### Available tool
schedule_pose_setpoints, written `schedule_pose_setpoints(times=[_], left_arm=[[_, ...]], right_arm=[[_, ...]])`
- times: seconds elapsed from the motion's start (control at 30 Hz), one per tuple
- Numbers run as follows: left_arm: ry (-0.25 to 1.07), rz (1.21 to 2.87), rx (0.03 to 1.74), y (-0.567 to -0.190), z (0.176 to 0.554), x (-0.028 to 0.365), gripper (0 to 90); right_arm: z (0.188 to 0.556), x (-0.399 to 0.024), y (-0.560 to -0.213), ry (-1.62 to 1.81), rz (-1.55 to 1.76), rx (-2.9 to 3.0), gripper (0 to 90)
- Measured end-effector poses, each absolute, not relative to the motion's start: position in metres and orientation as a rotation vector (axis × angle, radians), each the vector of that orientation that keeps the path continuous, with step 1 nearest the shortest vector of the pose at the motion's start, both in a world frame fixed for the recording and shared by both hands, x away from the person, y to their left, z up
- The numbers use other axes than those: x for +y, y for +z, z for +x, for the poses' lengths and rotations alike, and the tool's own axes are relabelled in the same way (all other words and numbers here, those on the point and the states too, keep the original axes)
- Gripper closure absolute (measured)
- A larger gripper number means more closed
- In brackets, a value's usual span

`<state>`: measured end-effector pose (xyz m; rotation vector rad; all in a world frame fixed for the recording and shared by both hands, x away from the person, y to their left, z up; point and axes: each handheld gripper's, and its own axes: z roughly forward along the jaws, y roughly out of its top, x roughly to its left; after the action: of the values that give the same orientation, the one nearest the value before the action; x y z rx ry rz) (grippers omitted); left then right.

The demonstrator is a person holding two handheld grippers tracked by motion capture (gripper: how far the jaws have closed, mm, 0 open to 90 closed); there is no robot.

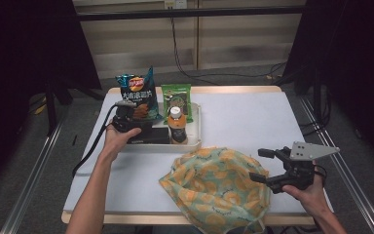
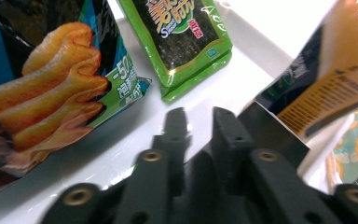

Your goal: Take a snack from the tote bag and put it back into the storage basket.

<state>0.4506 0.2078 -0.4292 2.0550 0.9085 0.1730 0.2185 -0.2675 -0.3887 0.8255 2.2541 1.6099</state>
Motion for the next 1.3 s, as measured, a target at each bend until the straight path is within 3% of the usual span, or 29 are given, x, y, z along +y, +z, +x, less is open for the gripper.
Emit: schedule_pose_setpoints(times=[0.53,0.97,1.3], left_arm=[[0.33,1.99,0.845,-0.402,0.388,0.245,19.6],[0.454,1.944,0.892,-0.401,0.34,0.285,7.7],[0.506,1.899,0.899,-0.402,0.292,0.293,4.8]], right_arm=[[0.214,-0.273,-0.389,1.567,0.897,2.175,17.9],[0.2,-0.291,-0.393,1.519,0.974,2.117,16.8],[0.193,-0.306,-0.396,1.481,1.037,2.065,14.4]])
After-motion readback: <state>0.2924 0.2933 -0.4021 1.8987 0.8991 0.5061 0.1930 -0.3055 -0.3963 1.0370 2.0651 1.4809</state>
